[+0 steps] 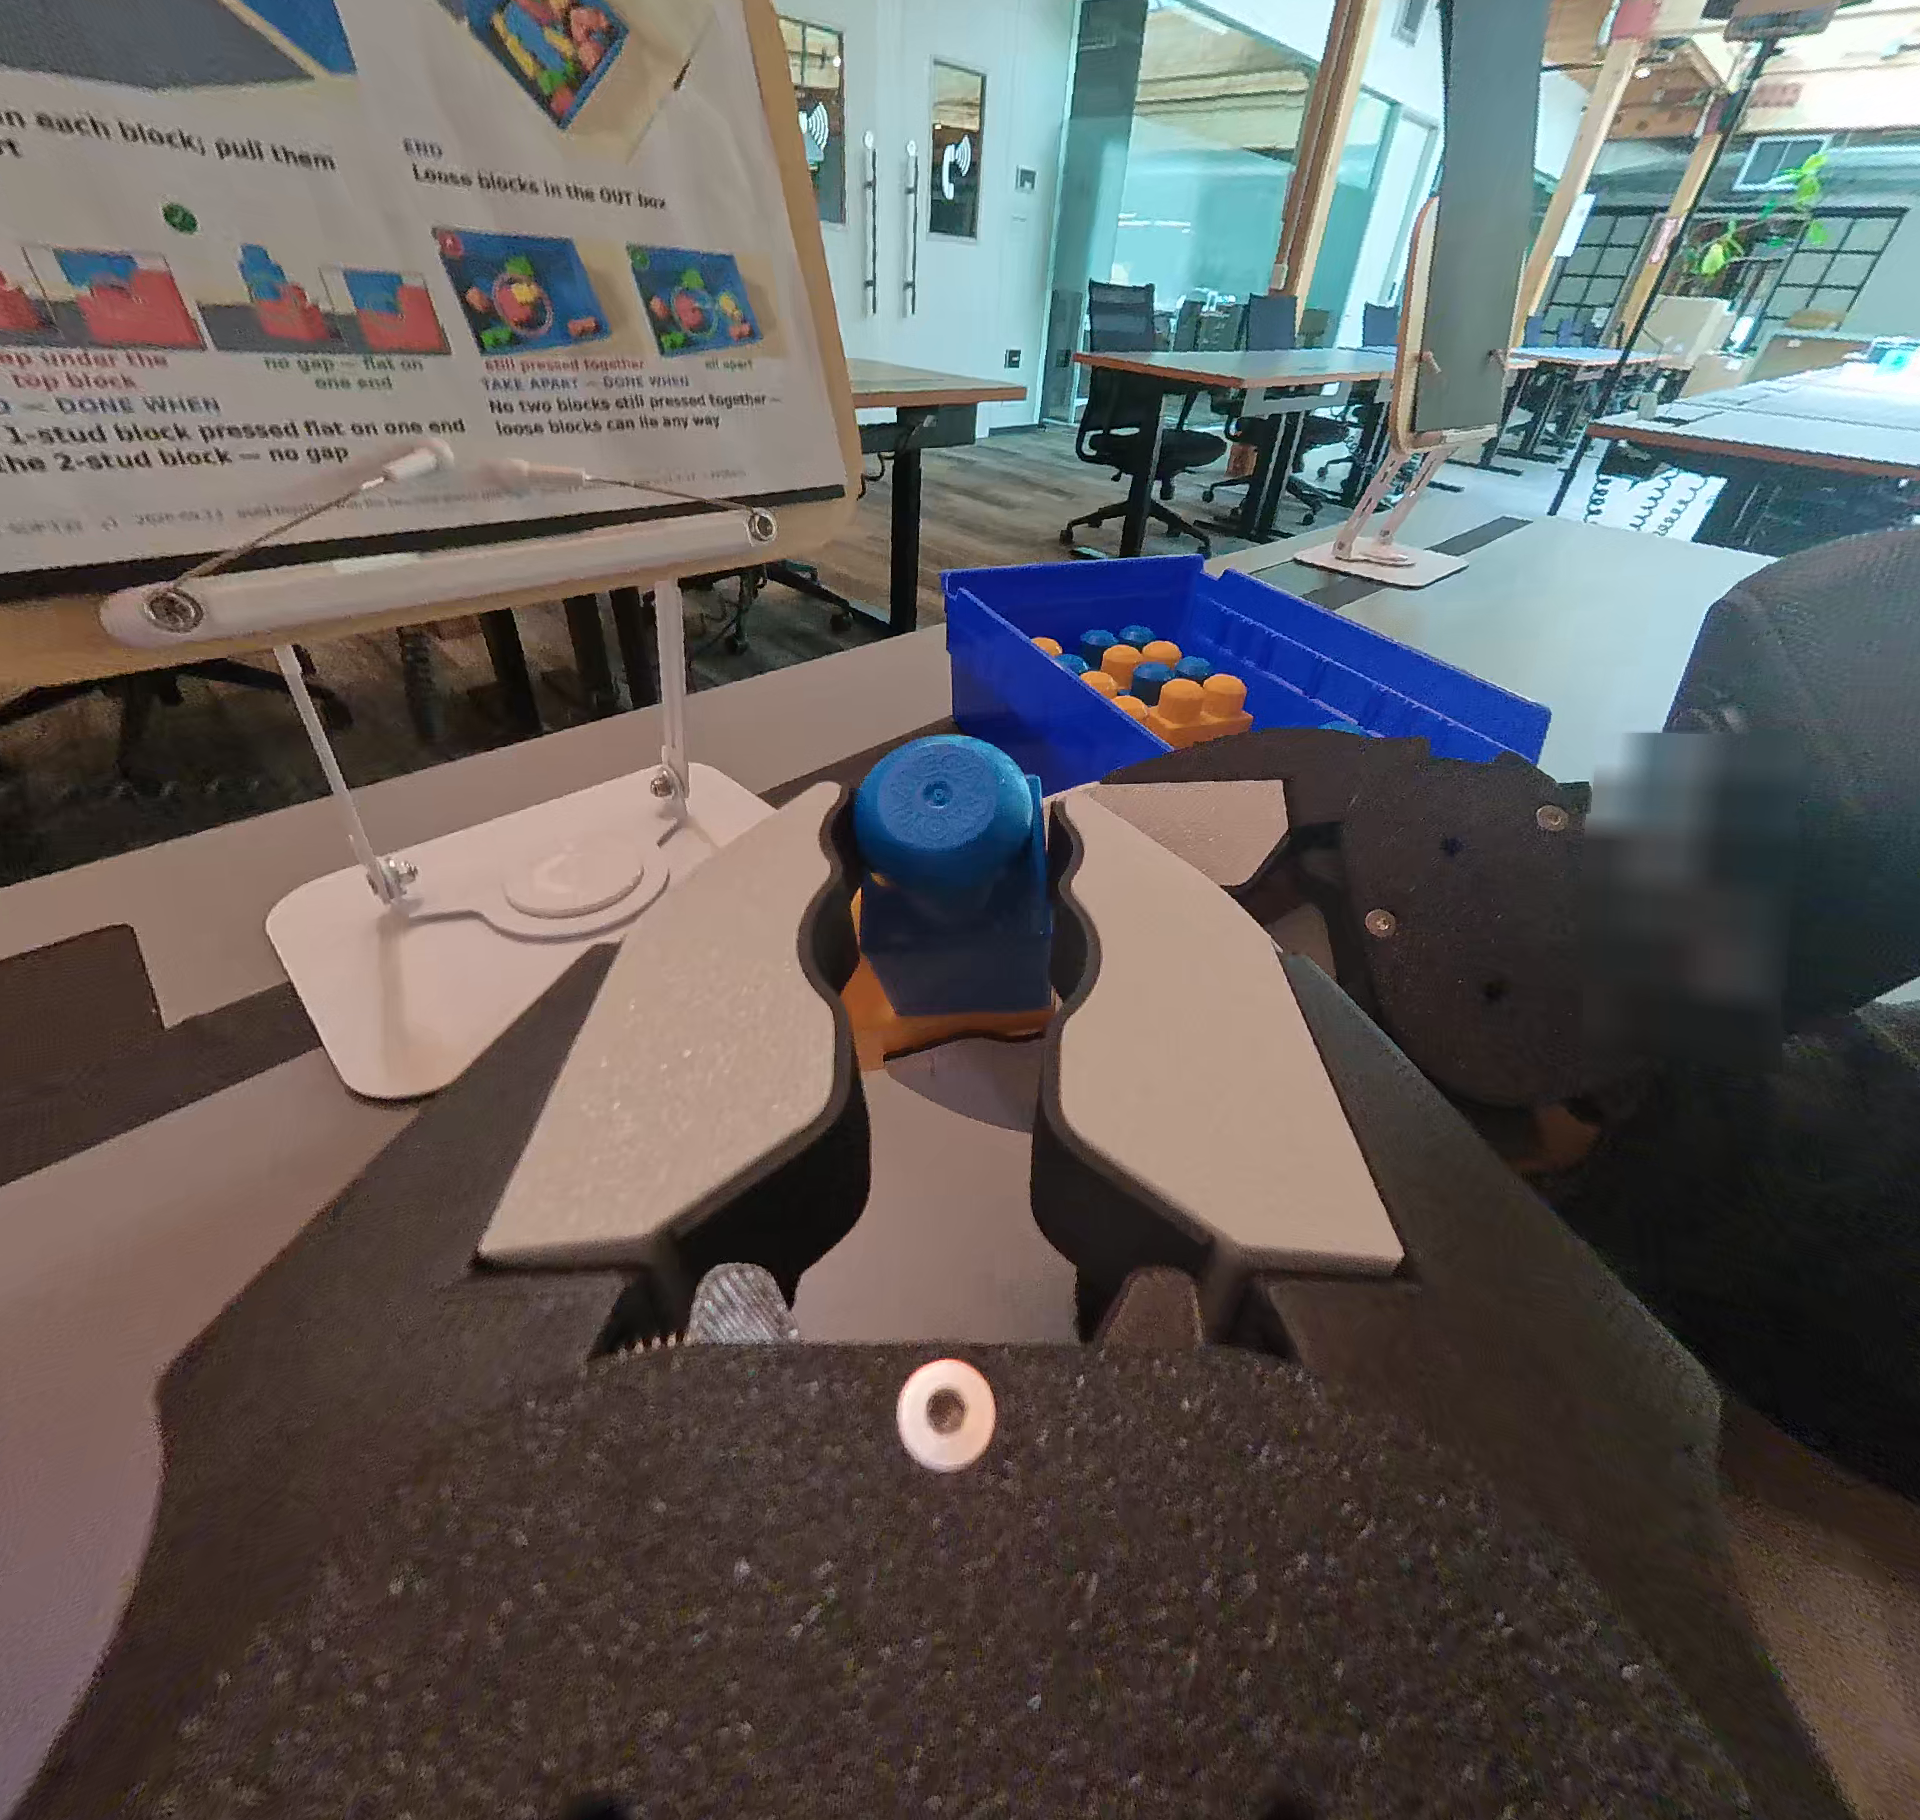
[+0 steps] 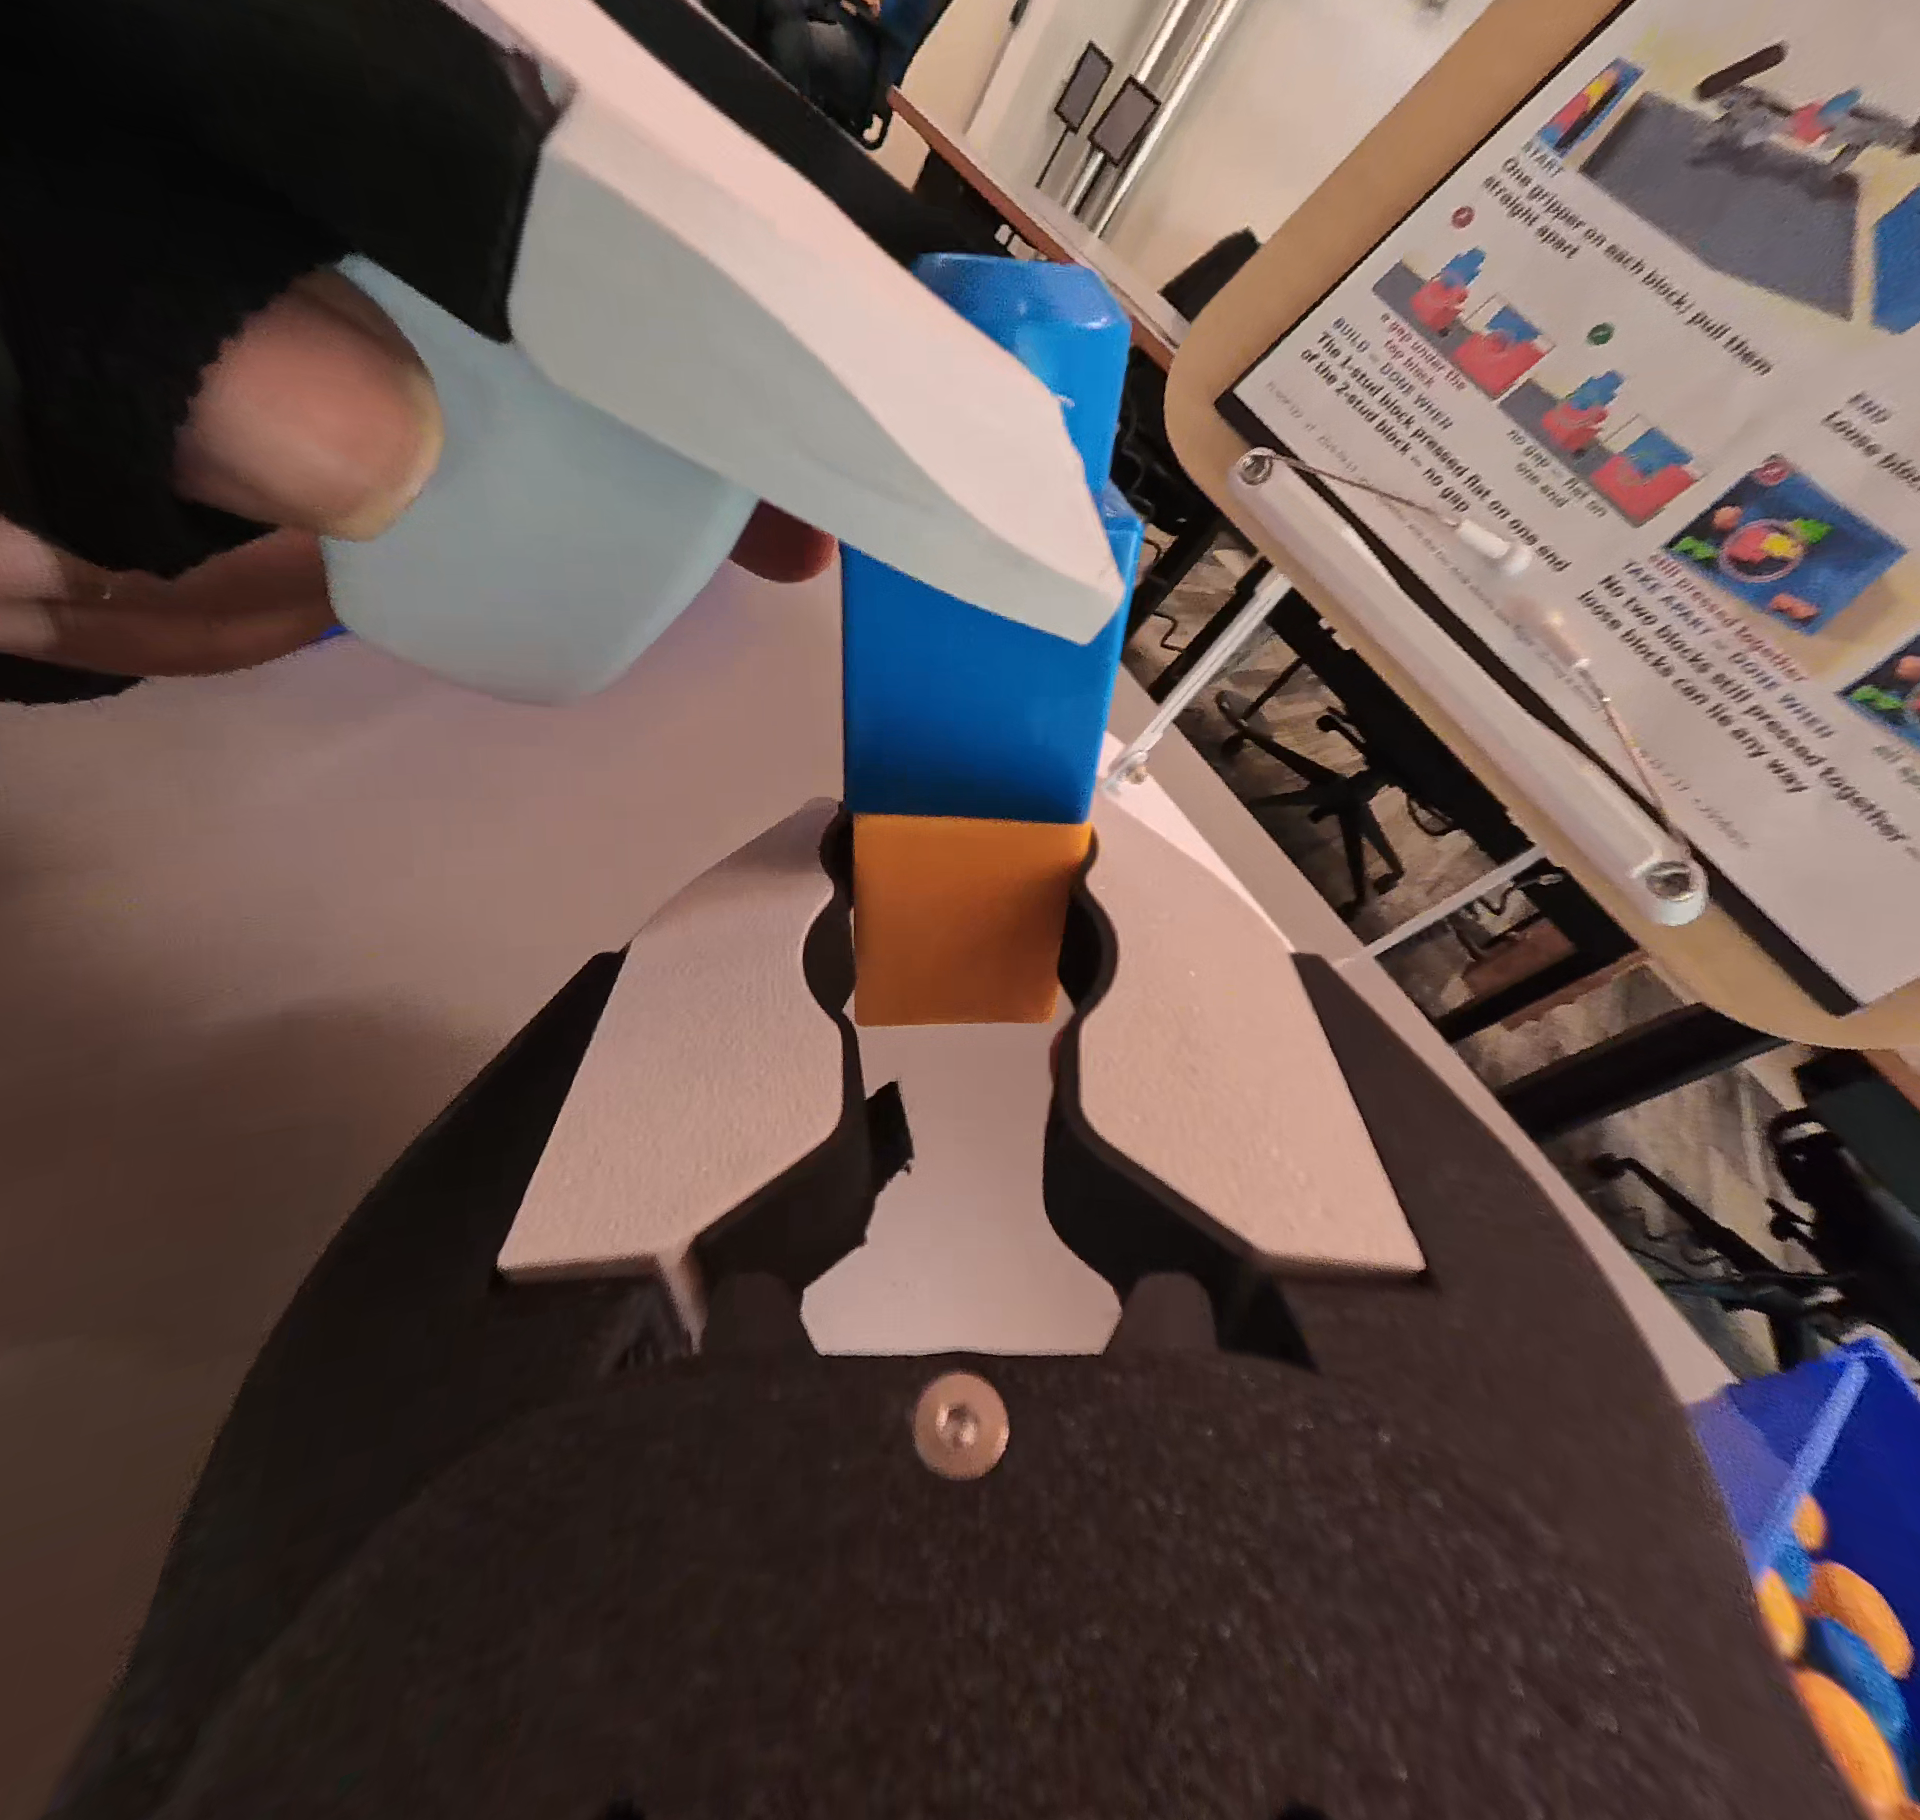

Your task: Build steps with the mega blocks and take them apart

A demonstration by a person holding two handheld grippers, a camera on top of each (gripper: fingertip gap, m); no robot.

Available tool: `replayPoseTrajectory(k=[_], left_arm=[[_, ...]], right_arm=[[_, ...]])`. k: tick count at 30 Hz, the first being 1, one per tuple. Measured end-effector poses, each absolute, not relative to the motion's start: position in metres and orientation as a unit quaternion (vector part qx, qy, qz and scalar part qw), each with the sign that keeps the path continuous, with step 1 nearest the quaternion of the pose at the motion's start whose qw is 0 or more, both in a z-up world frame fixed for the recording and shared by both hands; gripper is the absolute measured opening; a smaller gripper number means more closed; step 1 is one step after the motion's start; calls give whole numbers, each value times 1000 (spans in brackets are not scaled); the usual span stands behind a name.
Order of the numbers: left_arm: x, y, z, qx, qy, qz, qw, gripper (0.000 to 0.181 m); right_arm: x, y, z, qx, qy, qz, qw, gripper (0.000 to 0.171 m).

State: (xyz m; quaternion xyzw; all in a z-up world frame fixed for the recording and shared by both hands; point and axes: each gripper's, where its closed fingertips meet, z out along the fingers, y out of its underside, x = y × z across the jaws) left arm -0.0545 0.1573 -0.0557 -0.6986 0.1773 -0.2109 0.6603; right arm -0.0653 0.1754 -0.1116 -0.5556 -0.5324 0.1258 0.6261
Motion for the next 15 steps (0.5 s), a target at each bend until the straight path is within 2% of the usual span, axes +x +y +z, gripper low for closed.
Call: replayPoseTrajectory(k=[4, 7, 10, 15], left_arm=[[-56, 156, -51, -692, 176, -221, 665, 34], [-77, 149, -14, -649, 156, -216, 713, 34], [-103, 140, 16, -624, 144, -195, 743, 34], [-118, 147, 10, -636, 128, -189, 737, 34]], right_arm=[[-65, 176, -110, -552, -537, 116, 627, 37], [-58, 191, -137, -576, -551, 86, 598, 36], [-57, 196, -136, -591, -531, 123, 595, 36], [-53, 200, -136, -605, -516, 140, 589, 37]])
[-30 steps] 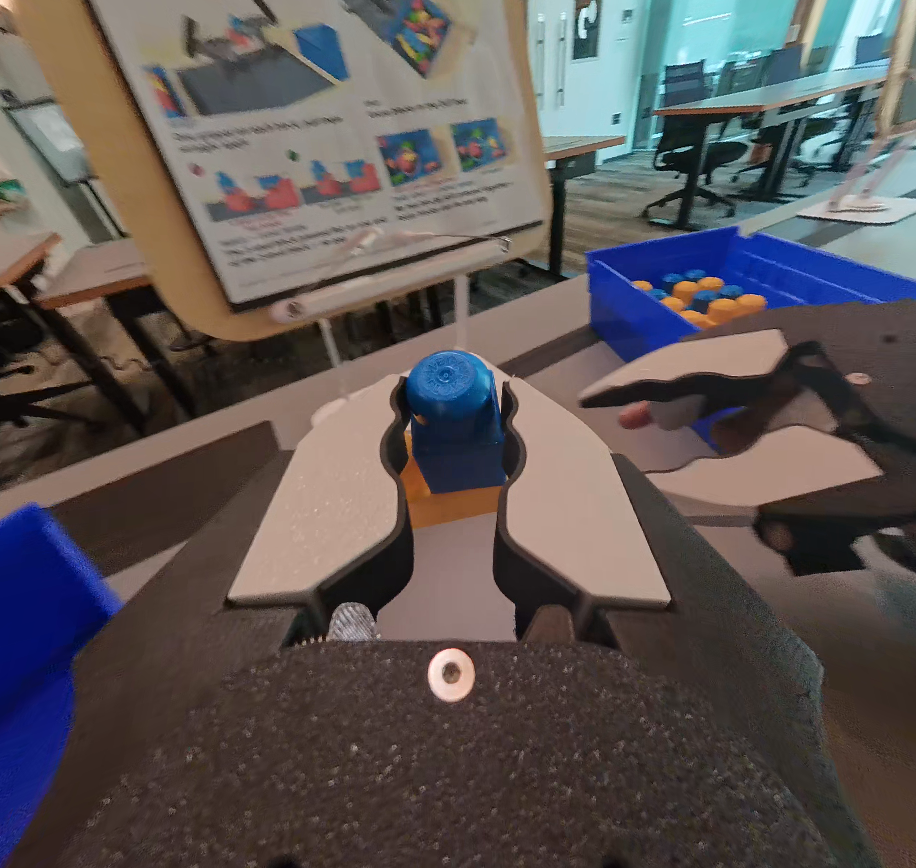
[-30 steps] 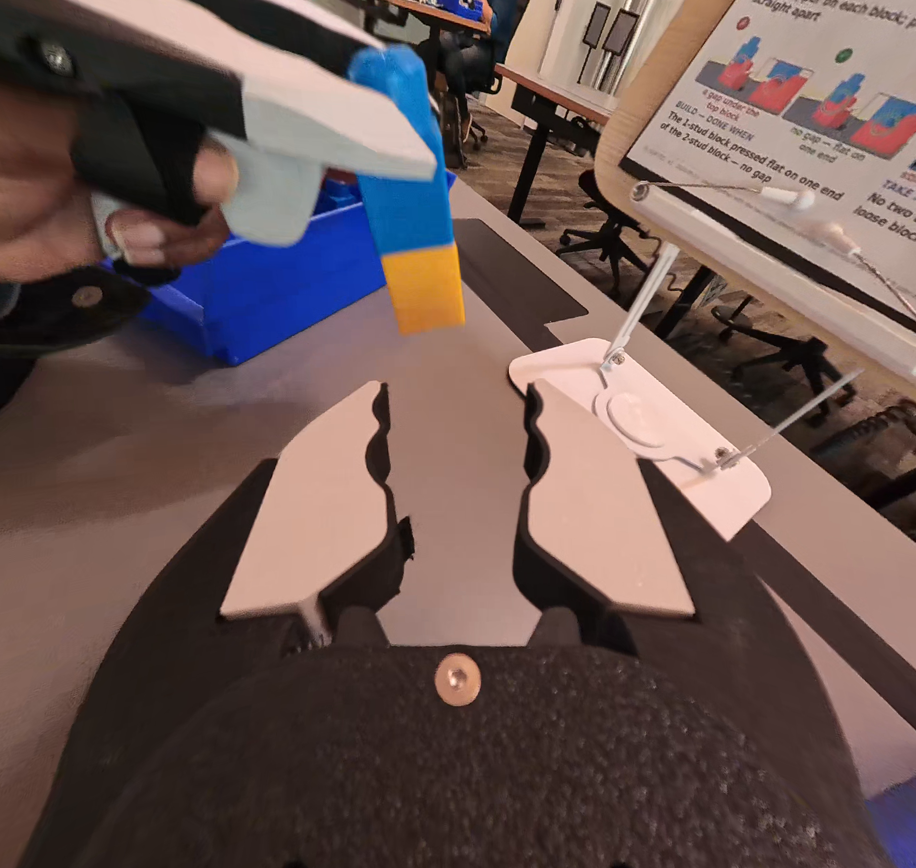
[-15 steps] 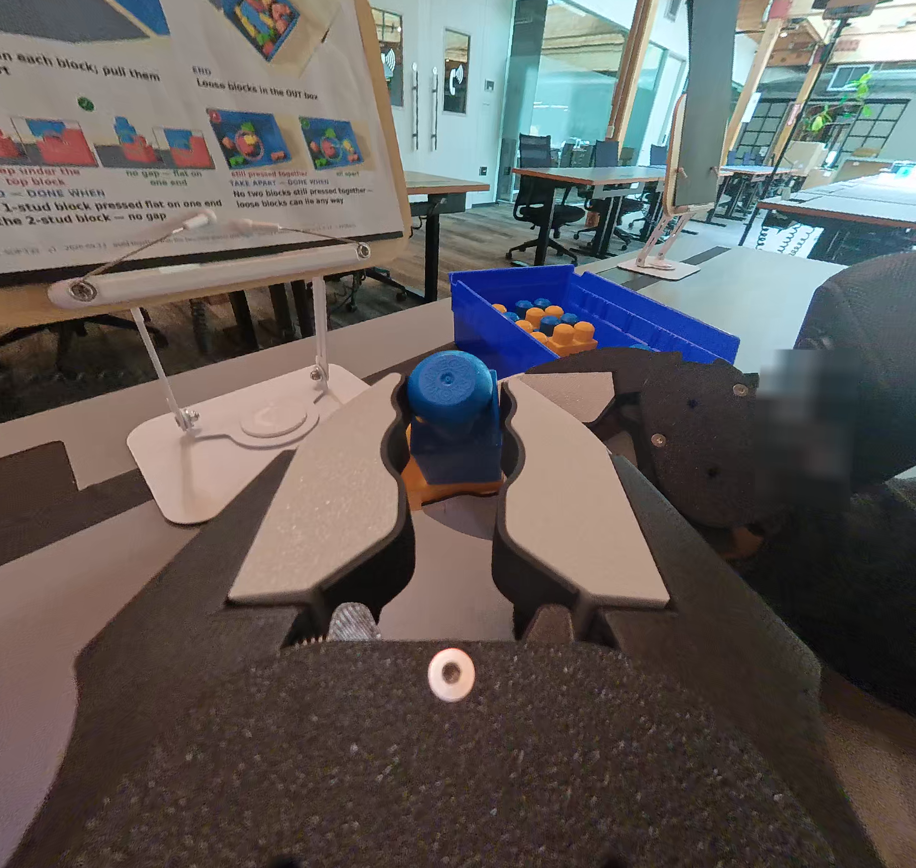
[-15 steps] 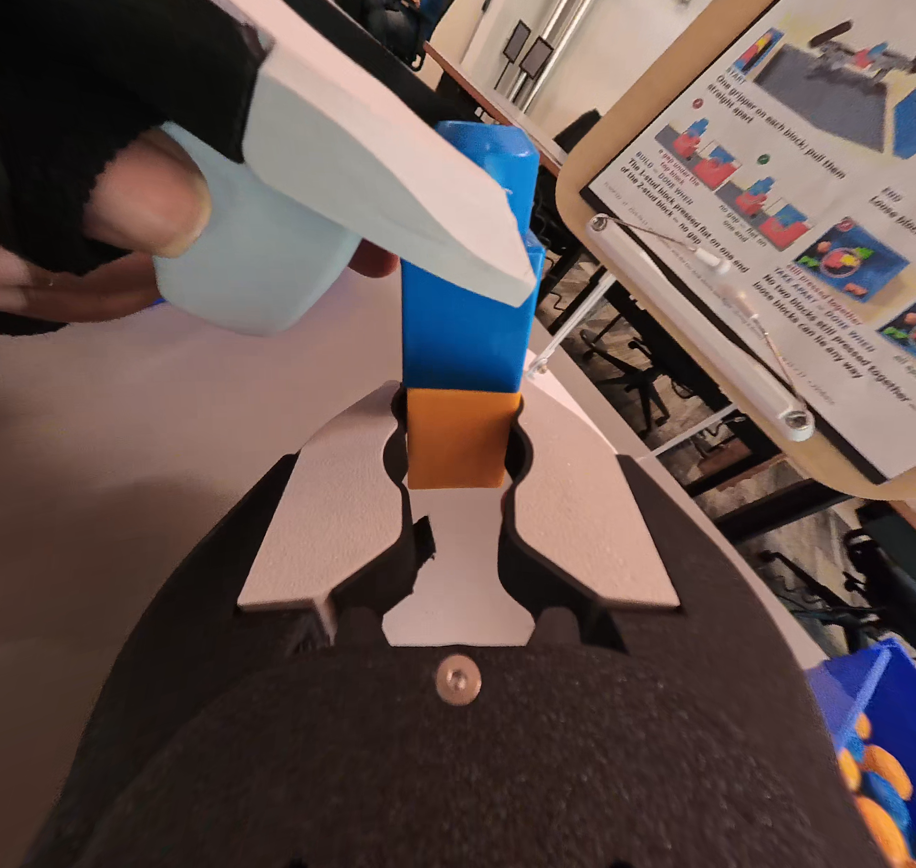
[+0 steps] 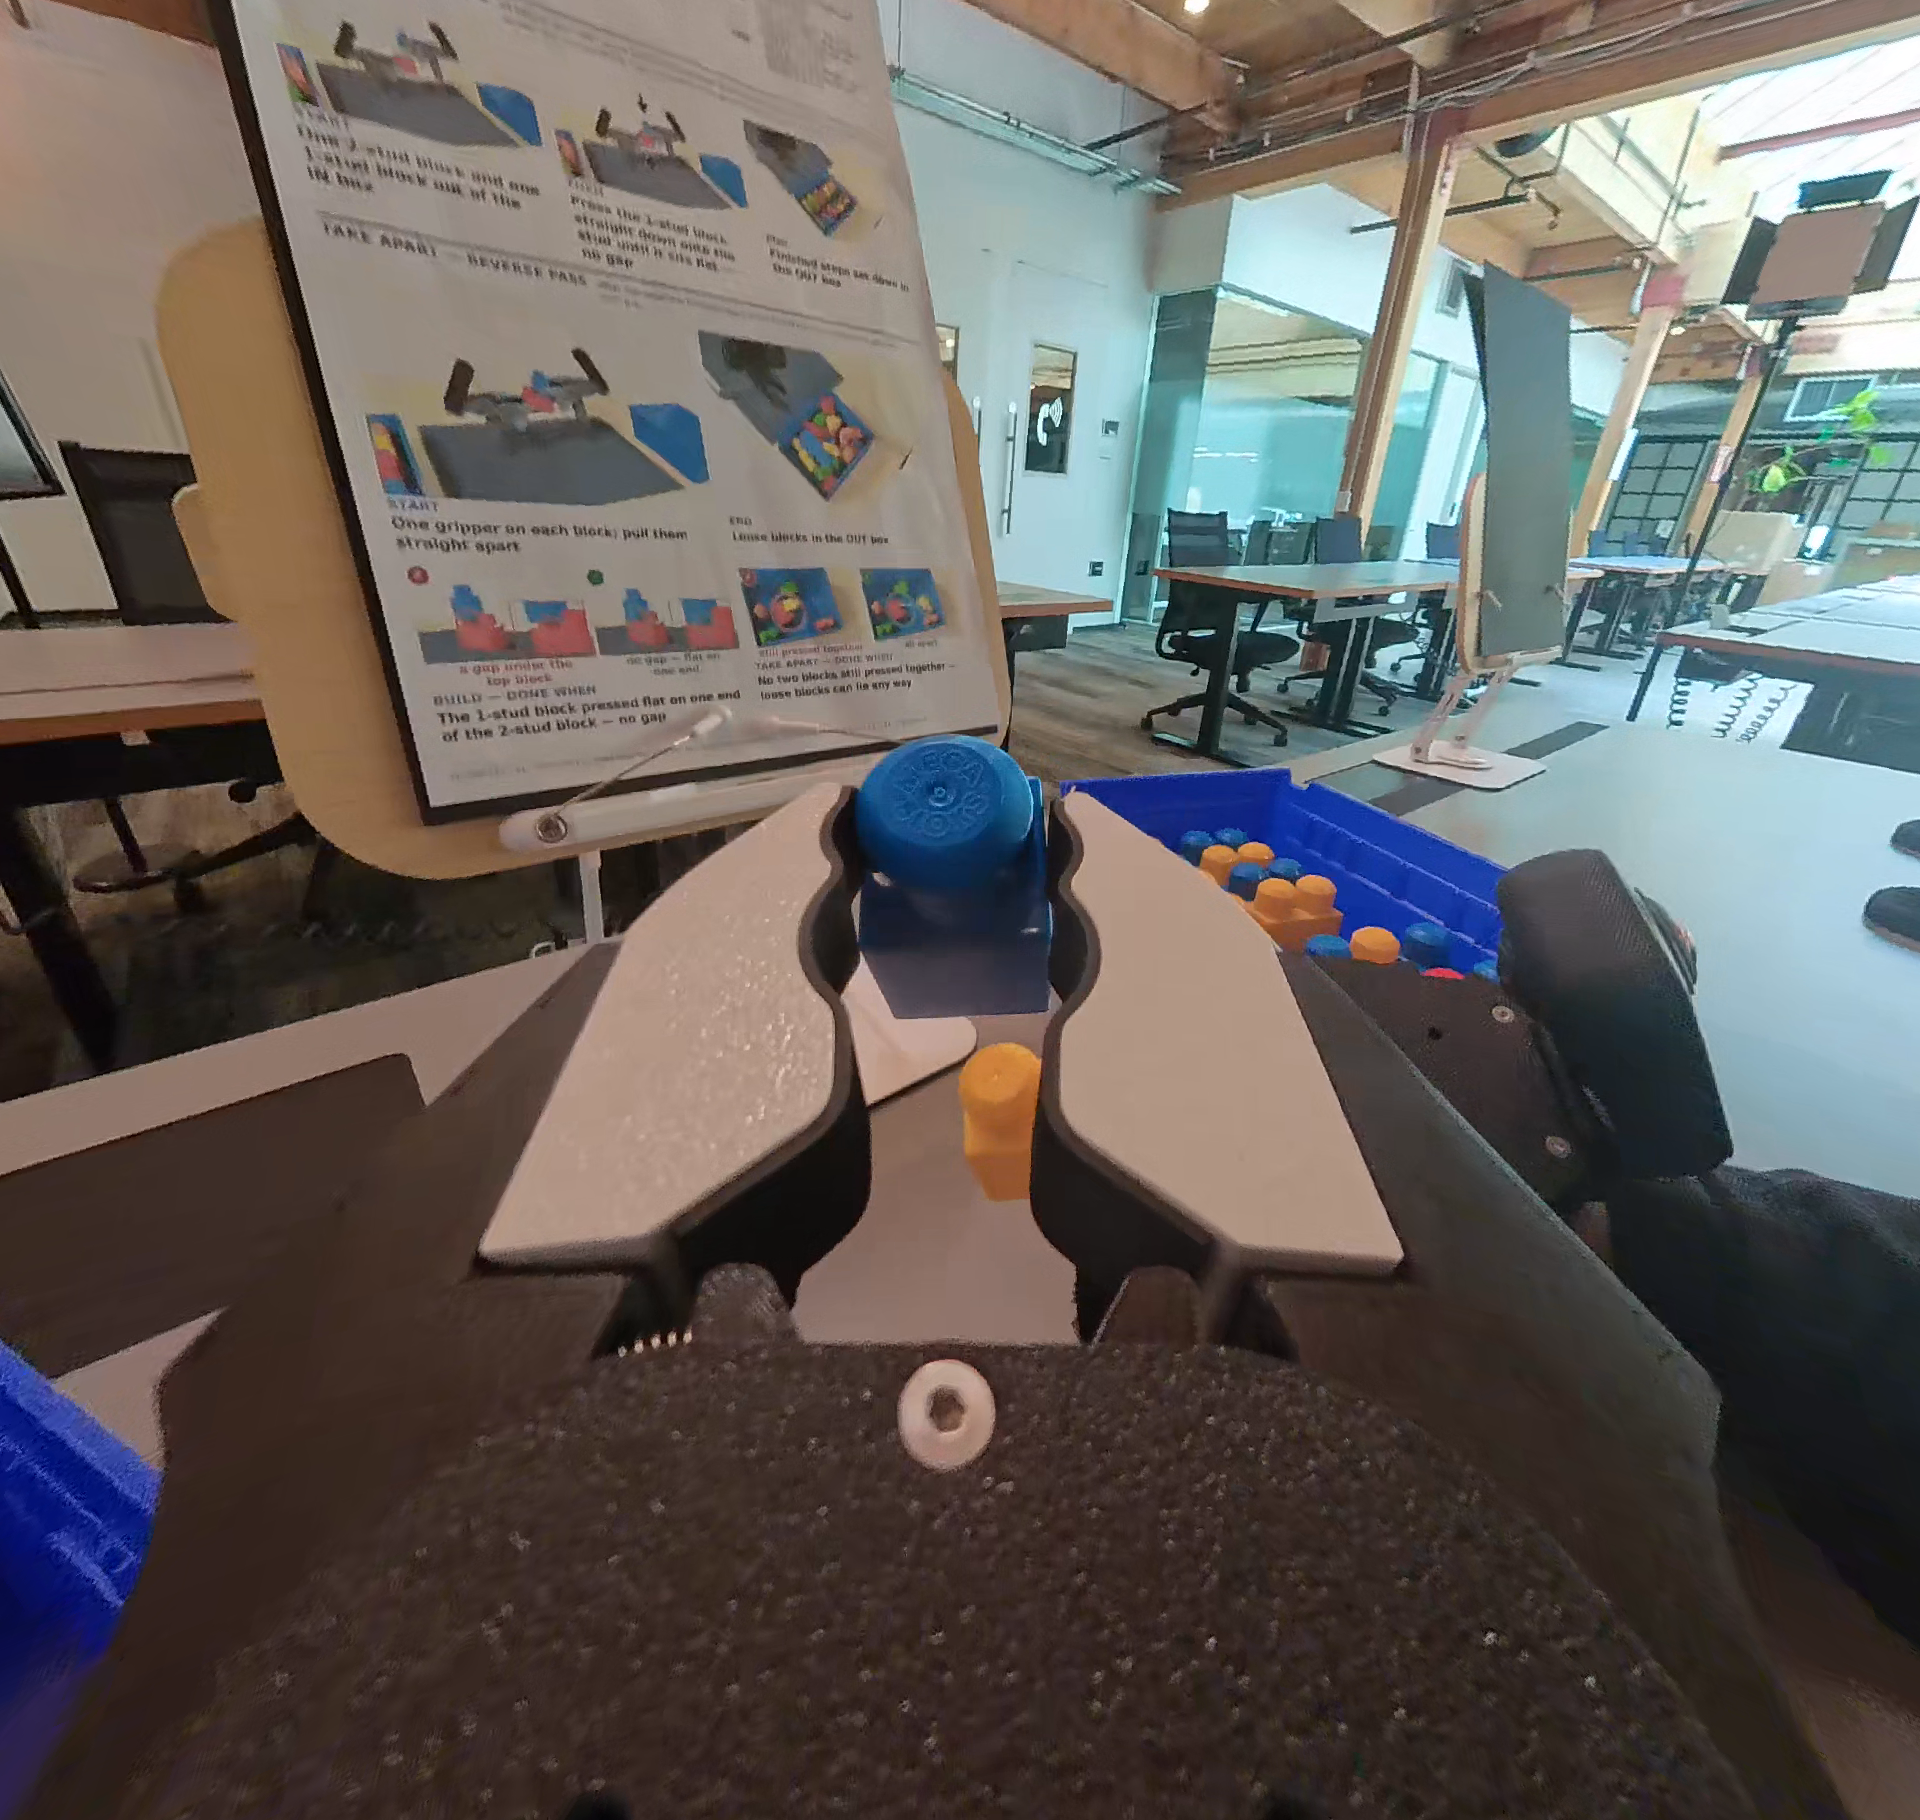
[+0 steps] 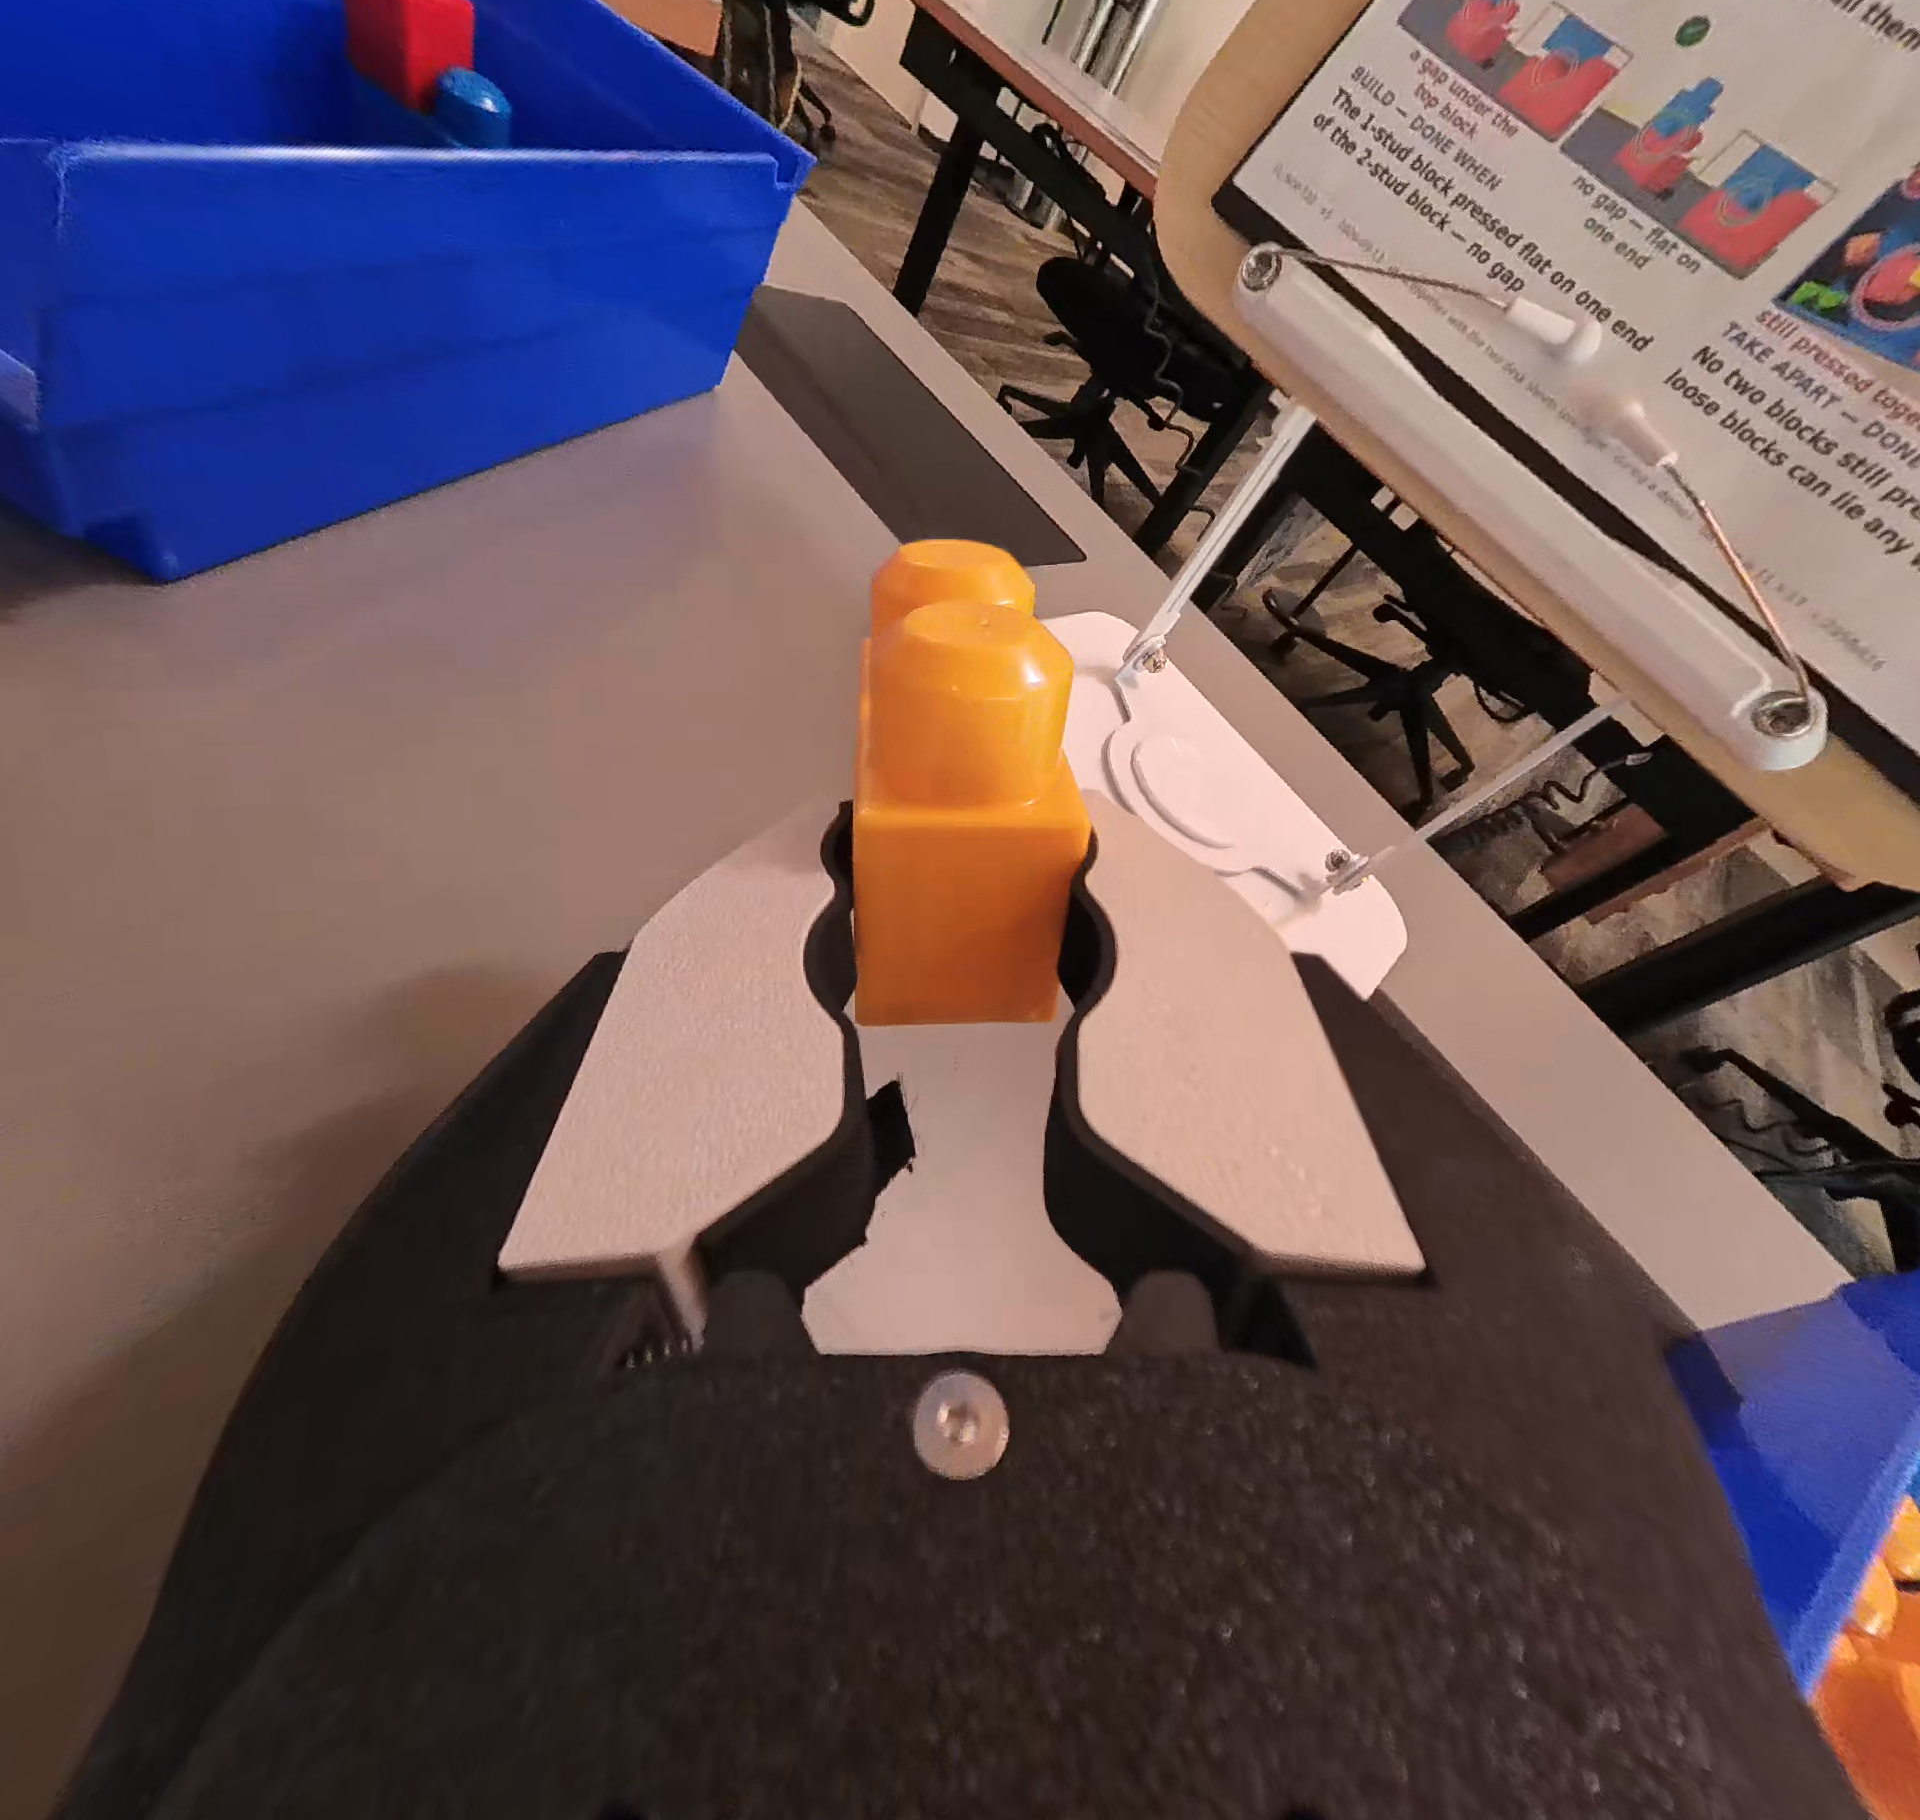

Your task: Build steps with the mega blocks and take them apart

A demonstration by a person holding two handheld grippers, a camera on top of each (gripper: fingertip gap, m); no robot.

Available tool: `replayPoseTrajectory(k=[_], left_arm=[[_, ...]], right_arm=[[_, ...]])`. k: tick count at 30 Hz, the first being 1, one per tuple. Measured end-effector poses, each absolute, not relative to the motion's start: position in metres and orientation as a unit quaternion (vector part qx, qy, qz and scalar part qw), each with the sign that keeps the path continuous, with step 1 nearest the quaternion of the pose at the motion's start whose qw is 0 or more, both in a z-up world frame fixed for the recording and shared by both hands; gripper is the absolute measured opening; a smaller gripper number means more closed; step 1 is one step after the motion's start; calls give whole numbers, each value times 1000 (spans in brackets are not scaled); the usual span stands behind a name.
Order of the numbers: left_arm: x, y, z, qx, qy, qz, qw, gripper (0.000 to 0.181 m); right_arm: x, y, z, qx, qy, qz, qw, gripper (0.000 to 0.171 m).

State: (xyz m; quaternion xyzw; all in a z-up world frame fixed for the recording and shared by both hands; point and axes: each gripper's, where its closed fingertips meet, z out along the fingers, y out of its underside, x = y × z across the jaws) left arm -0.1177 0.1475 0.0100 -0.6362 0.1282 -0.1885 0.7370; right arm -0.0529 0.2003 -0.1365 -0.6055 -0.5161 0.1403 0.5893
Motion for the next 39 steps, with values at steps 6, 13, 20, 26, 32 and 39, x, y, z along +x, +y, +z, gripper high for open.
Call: replayPoseTrajectory(k=[6, 13, 20, 26, 32, 39], left_arm=[[-102, 157, -17, -676, 160, -177, 698, 34], [-86, 182, -107, -783, 169, -137, 582, 34], [-95, 197, -184, -853, 180, -52, 488, 34], [-118, 207, -205, -867, 152, -23, 473, 34], [-118, 209, -214, -869, 149, -23, 471, 45], [-113, 209, -160, -805, 141, -42, 574, 65]], right_arm=[[-49, 205, -135, -611, -505, 139, 593, 37], [-31, 224, -122, -633, -451, 145, 612, 37], [-21, 233, -116, -650, -413, 175, 614, 37], [-24, 229, -110, -645, -406, 197, 617, 37], [-28, 225, -110, -641, -410, 209, 614, 37], [-30, 219, -102, -625, -410, 252, 614, 37]])
